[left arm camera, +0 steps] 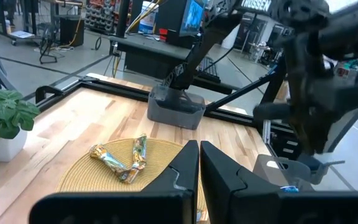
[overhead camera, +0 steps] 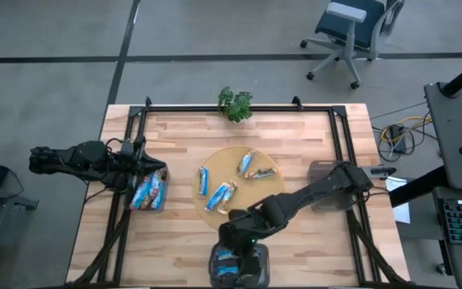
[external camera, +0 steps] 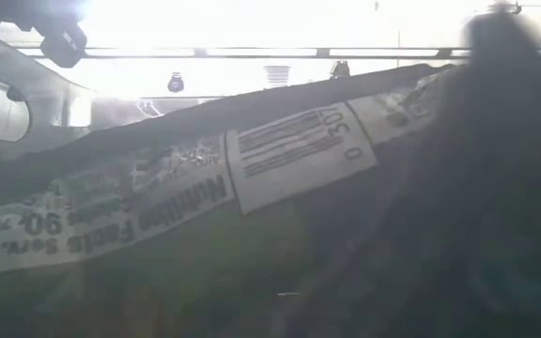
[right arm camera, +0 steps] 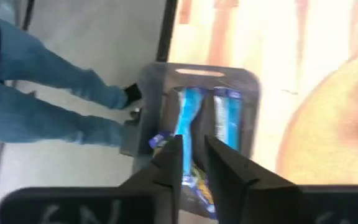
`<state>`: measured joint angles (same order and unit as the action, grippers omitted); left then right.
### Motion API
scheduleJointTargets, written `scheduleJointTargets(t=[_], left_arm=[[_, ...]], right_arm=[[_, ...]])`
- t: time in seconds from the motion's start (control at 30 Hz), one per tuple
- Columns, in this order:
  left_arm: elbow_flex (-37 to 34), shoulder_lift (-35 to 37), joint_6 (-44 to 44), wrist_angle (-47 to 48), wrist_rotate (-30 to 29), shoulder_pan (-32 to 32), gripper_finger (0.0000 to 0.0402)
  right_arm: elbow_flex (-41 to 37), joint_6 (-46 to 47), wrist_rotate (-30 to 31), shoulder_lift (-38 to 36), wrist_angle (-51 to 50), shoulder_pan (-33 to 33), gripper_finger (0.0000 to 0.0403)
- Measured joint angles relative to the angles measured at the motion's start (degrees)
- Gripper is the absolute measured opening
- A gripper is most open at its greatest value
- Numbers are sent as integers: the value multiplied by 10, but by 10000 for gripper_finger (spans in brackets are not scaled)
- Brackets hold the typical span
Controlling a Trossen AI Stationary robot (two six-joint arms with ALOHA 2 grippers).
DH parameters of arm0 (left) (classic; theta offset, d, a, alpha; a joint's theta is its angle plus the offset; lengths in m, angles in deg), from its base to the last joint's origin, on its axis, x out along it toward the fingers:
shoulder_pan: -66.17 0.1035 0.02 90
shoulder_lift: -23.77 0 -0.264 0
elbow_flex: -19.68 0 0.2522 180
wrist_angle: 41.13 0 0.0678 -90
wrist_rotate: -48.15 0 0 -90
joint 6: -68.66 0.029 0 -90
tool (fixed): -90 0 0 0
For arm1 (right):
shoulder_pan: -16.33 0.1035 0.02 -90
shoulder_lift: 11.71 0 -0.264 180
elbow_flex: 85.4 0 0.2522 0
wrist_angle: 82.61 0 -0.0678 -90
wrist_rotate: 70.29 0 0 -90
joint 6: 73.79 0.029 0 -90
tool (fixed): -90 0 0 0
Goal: Pick and place Granola Bars by type
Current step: Put the yellow granola bar into the top right bin
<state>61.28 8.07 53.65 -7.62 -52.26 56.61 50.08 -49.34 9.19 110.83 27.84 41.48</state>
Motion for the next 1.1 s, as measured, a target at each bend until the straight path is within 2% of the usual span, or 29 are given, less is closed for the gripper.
scheduleJointTargets(t=[0.17,0.5,0.87,1.1], left_arm=[[0,0,0,0,0,0,0],[0,0,0,0,0,0,0],[0,0,0,-2,0,0,0],[0,0,0,-2,0,0,0]], right_arm=[[0,-38,45,-44,-32,-7,14],[-14,-87,195,-159,-82,-28,9],[-92,-142,212,-269,-52,-114,8],[-244,-157,207,-366,85,-168,8]])
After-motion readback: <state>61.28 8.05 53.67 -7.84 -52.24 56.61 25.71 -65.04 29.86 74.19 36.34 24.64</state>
